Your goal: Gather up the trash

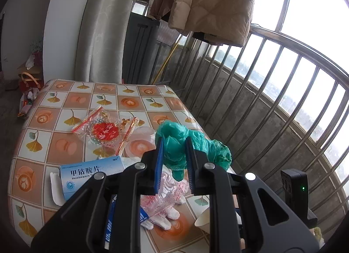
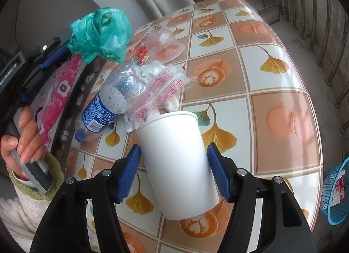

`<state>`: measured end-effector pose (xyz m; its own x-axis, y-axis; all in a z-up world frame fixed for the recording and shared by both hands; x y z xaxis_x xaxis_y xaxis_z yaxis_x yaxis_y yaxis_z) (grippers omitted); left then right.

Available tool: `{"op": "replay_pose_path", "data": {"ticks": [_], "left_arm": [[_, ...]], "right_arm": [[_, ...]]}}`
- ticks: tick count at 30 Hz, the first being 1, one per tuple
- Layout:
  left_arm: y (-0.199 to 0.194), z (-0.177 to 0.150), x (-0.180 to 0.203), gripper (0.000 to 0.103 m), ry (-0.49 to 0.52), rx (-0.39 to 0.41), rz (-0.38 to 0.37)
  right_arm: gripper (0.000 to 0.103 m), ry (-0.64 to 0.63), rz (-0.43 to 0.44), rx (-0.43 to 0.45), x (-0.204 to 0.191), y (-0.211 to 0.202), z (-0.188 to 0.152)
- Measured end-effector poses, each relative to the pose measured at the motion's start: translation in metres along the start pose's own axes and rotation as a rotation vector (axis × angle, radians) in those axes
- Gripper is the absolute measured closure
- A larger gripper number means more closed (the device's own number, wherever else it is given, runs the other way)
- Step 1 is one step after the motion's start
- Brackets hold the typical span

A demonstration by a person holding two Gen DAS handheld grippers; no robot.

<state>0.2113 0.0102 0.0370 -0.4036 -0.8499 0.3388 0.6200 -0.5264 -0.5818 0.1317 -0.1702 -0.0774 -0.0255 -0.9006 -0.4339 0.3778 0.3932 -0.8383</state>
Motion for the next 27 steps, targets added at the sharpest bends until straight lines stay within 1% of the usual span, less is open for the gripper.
{"op": "replay_pose_path", "data": {"ticks": [7,15,20,27], "left_arm": [[-0.017,-0.014,0.005,0.086,0.015,0.016,0.014],[-0.029,-0.018,0.028,0.086,0.072,0.046,0.008],[-0.025,-0.022,0.047,0.086,0.102,0.034,-0.014],[-0.015,-0.026,0.083,0.086,0.149,0.016,-0.054]], "right_arm": [[0.042,0.064,0.010,0.075,0.009,-0.026,-0.005],[0.042,0.153,0.009,0.152,0.030,-0.059,-0.017],[0.042,0.204,-0.001,0.195,0.045,-0.077,-0.027],[0.042,0.268,-0.018,0.257,0.069,-0.104,-0.039]]}}
Point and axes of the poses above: each gripper's, at about its wrist camera, not at the fingertips, and y roughly the way its jaws point, x to its right, z to its top, the point moved 4 cm from there along y, roughly the way its jaws point, and after that the axes turned 6 degrees about -x, right-handed, at the moved point
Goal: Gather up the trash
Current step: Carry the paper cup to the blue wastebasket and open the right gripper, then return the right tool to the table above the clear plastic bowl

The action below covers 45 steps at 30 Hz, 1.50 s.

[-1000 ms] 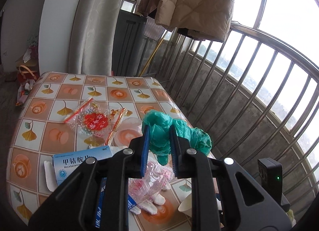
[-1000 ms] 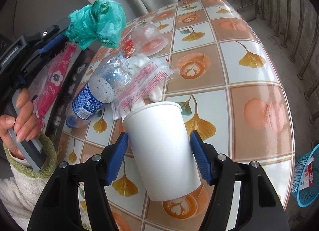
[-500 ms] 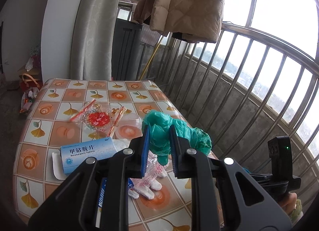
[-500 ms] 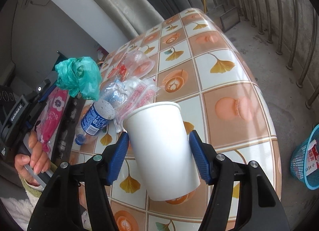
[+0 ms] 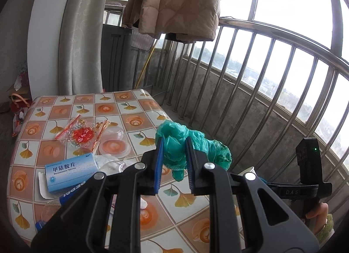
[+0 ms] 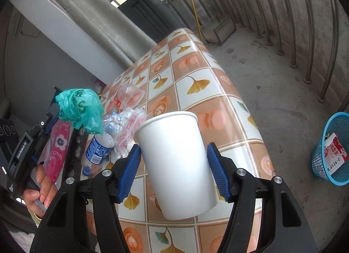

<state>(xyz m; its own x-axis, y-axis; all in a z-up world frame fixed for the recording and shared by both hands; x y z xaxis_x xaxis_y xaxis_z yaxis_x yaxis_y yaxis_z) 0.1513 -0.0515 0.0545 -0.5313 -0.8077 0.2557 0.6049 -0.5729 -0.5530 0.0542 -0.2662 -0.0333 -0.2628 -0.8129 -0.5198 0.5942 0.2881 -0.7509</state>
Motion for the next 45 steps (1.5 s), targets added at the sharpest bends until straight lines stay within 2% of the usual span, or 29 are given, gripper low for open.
{"op": "replay_pose_path", "data": {"ticks": [7,14,21,26,32,37,39,40,41,42,45], "left_arm": [[0.029,-0.001,0.043,0.086,0.070,-0.046,-0.042],[0.068,-0.004,0.104,0.086,0.159,-0.118,-0.110],[0.125,-0.019,0.188,0.086,0.274,-0.252,-0.208],[0.180,-0.044,0.254,0.086,0.357,-0.406,-0.283],[0.244,-0.082,0.323,0.086,0.447,-0.554,-0.315],[0.292,-0.102,0.366,0.085,0.475,-0.622,-0.337],[0.314,-0.114,0.379,0.078,0.463,-0.678,-0.373],[0.325,-0.120,0.383,0.073,0.457,-0.708,-0.380],[0.335,-0.127,0.386,0.062,0.450,-0.734,-0.376],[0.342,-0.133,0.388,0.058,0.443,-0.750,-0.367],[0.351,-0.145,0.387,0.058,0.404,-0.794,-0.357]], "right_arm": [[0.042,0.083,-0.022,0.077,0.038,-0.033,0.000],[0.042,0.235,-0.094,0.196,0.105,-0.082,-0.008],[0.042,0.484,-0.204,0.327,0.202,-0.134,-0.032],[0.042,0.675,-0.236,0.389,0.274,-0.151,-0.055],[0.041,0.820,-0.240,0.415,0.342,-0.151,-0.073],[0.039,0.891,-0.252,0.462,0.389,-0.147,-0.065],[0.033,0.938,-0.249,0.477,0.412,-0.139,-0.064],[0.027,0.968,-0.248,0.470,0.423,-0.133,-0.064],[0.026,0.998,-0.243,0.462,0.436,-0.125,-0.065],[0.026,1.023,-0.244,0.446,0.449,-0.117,-0.068],[0.026,1.098,-0.254,0.397,0.465,-0.098,-0.083]]}}
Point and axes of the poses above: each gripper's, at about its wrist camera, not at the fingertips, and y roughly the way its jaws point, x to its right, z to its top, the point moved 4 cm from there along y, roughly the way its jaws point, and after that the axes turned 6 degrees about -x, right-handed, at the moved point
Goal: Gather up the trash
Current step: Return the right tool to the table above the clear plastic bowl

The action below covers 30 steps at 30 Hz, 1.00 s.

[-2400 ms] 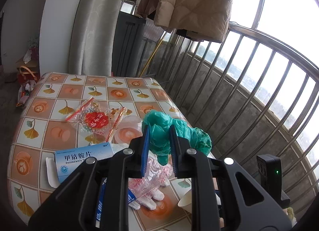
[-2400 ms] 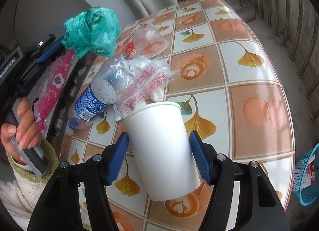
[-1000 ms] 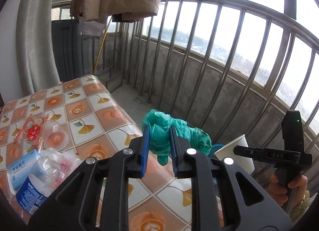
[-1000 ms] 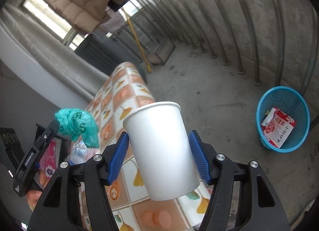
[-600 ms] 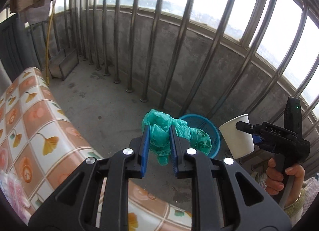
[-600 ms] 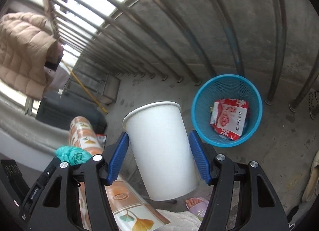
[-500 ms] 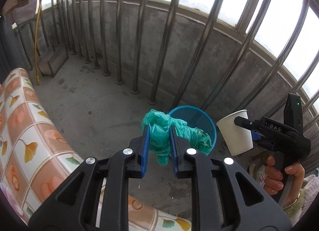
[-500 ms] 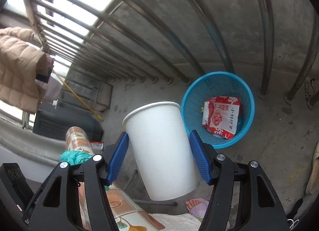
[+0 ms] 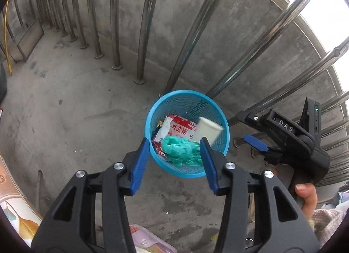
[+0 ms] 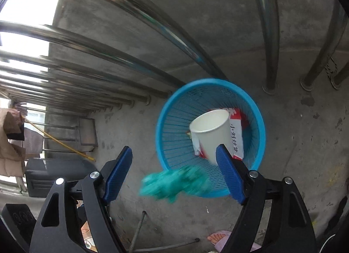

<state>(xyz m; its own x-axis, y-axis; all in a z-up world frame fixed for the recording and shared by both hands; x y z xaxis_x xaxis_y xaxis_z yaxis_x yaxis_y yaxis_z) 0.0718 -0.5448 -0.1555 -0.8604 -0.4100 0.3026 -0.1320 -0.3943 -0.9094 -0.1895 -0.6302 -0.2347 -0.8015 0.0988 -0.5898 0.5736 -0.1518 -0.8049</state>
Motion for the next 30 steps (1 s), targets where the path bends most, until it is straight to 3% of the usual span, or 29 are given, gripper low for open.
{"op": "replay_pose_path", "data": {"ticks": [2,8,14,23,30], "left_arm": [[-0.005,-0.007,-0.001,0.058,-0.002,0.003,-0.027],[-0.044,-0.021,-0.007,0.051,0.033,0.073,0.007],[-0.107,-0.042,-0.025,0.045,0.021,0.174,0.070],[-0.202,-0.101,-0.074,0.037,-0.094,0.316,0.147],[-0.273,-0.162,-0.125,0.035,-0.233,0.414,0.227]], "right_arm": [[0.026,-0.007,0.015,-0.001,0.004,0.002,-0.008],[0.026,-0.080,-0.022,0.026,-0.008,-0.010,-0.031],[0.026,-0.269,-0.032,0.097,-0.062,-0.041,-0.062],[0.016,-0.681,-0.017,0.183,-0.171,-0.093,-0.155],[0.009,-0.930,0.002,0.142,-0.238,-0.107,-0.243]]}}
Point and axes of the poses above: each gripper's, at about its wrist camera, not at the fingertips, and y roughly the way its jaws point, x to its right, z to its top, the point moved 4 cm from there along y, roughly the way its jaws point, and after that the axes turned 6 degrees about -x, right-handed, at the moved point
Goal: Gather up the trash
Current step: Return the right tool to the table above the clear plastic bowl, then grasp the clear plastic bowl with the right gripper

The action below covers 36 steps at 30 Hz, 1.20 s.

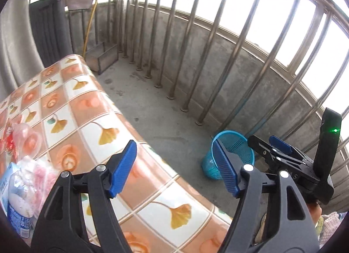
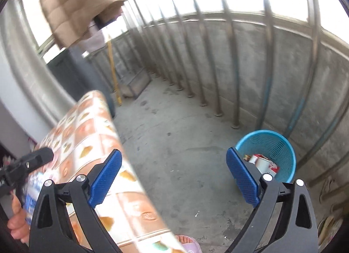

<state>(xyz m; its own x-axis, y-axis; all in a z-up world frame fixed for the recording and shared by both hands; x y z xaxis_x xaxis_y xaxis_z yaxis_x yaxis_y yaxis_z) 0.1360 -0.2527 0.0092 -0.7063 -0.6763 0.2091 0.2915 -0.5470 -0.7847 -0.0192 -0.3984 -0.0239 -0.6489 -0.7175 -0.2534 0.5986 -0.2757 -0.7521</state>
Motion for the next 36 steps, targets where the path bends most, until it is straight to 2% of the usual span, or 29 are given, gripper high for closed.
{"op": "replay_pose_path", "data": {"ticks": [6,10,13,17,22,27,29,31,33,36], "left_arm": [[-0.057,-0.012,-0.065,0.032,-0.087,0.090,0.099],[-0.093,-0.025,-0.111,0.031,-0.157,0.134,0.159],[-0.115,-0.037,-0.144,0.031,-0.203,0.159,0.209],[-0.139,-0.055,-0.184,0.031,-0.270,0.183,0.260],[-0.163,-0.080,-0.227,0.030,-0.351,0.212,0.314],[-0.178,-0.099,-0.269,0.030,-0.440,0.226,0.357],[-0.186,-0.105,-0.284,0.030,-0.473,0.237,0.357],[-0.192,-0.110,-0.297,0.030,-0.500,0.243,0.354],[-0.195,-0.114,-0.310,0.030,-0.530,0.239,0.350],[-0.189,-0.117,-0.329,0.030,-0.559,0.209,0.306]], "right_arm": [[0.006,-0.195,0.027,-0.021,-0.086,-0.008,-0.011],[0.006,-0.317,-0.043,-0.026,-0.139,-0.012,-0.022],[0.006,-0.412,-0.032,-0.007,-0.174,-0.016,-0.029],[0.006,-0.438,0.002,0.014,-0.204,-0.022,-0.027],[0.006,-0.397,0.141,0.001,-0.226,-0.017,-0.015],[0.006,-0.417,0.200,0.008,-0.242,-0.007,-0.003],[0.006,-0.414,0.238,-0.018,-0.246,0.000,0.000],[0.006,-0.396,0.297,-0.082,-0.251,0.011,0.004],[0.006,-0.354,0.366,-0.178,-0.254,0.028,0.008],[0.006,-0.298,0.448,-0.309,-0.263,0.053,0.009]]}}
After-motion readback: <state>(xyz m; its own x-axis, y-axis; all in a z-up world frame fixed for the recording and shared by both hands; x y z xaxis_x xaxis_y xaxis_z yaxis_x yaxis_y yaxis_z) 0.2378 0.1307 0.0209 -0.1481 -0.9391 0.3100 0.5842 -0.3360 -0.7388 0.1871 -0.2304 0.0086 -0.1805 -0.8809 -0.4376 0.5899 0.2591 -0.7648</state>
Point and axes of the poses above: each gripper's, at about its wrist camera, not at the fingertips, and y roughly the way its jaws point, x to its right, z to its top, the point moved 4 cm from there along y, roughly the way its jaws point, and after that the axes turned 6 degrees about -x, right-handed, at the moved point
